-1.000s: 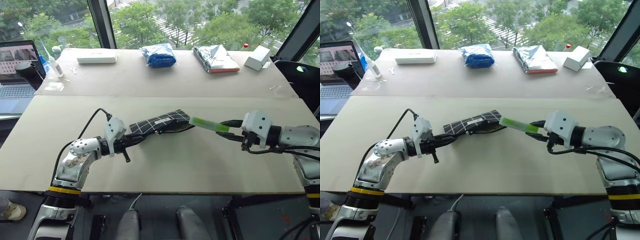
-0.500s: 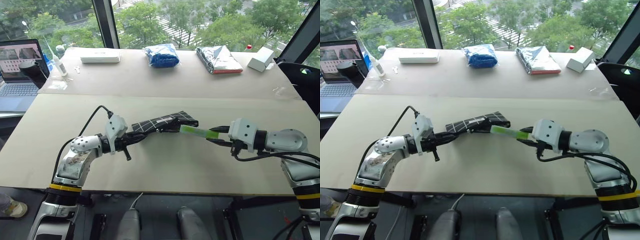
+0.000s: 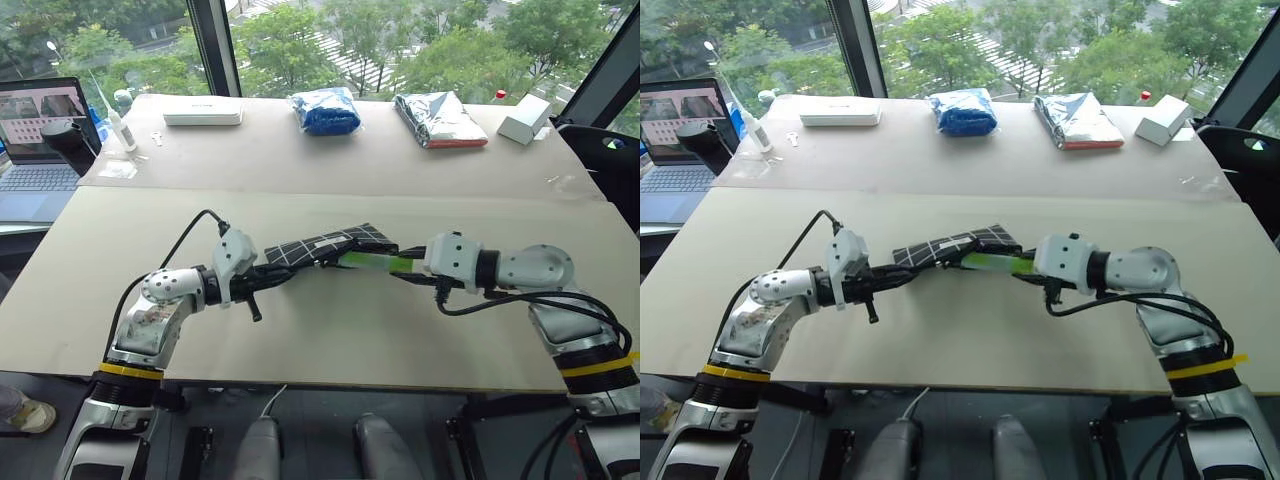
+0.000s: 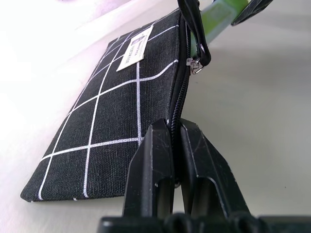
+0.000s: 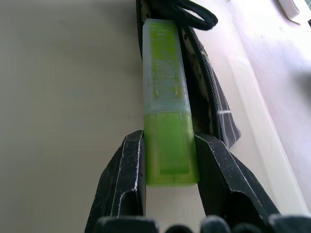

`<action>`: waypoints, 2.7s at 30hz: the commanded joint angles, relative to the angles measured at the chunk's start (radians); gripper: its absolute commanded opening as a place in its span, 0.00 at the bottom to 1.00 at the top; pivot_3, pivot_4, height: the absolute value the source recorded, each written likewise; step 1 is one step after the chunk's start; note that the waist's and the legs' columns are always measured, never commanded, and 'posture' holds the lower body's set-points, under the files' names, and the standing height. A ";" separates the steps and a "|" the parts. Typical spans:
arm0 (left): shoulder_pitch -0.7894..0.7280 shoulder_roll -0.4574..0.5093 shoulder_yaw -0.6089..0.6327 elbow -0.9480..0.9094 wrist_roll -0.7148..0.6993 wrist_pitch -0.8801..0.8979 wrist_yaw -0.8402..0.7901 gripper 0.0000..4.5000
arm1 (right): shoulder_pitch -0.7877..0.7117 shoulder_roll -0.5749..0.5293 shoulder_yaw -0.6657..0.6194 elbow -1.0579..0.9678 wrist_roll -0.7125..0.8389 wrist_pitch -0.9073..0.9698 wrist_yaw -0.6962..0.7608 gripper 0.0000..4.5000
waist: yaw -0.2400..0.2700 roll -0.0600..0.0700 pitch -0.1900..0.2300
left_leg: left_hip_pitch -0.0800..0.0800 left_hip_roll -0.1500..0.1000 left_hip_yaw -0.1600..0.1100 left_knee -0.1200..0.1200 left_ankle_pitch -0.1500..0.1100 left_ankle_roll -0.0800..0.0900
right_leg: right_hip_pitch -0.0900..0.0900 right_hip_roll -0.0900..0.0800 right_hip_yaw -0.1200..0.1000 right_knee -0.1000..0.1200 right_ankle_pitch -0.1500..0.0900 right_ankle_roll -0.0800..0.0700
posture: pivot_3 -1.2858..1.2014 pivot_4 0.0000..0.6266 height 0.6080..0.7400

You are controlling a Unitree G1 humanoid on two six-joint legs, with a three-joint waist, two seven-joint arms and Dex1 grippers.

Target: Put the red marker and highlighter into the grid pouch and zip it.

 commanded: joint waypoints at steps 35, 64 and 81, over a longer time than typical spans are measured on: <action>-0.017 0.009 0.006 -0.034 -0.015 0.010 0.003 0.00 | -0.131 0.085 -0.098 0.001 0.197 0.121 0.004 0.95 | 0.001 0.000 0.000 | 0.000 0.000 -0.001 0.000 0.000 0.000 | 0.000 0.000 -0.001 0.002 0.001 -0.002 | 0.52 0.24 1.00; -0.011 -0.004 -0.008 -0.022 -0.006 -0.001 0.000 0.00 | -0.062 0.512 -0.224 -0.102 0.490 0.813 -0.590 0.95 | -0.002 0.000 0.000 | -0.001 0.000 -0.002 0.000 0.000 0.000 | -0.002 0.001 -0.001 0.003 0.001 -0.002 | 0.52 0.24 1.00; -0.003 -0.006 -0.008 -0.011 -0.003 -0.010 0.006 0.00 | -0.083 0.545 -0.293 -0.138 0.651 0.967 -0.572 0.20 | -0.003 0.000 0.000 | -0.001 0.000 -0.002 0.000 0.000 0.000 | -0.002 0.001 -0.001 0.003 0.001 -0.002 | 0.52 0.24 1.00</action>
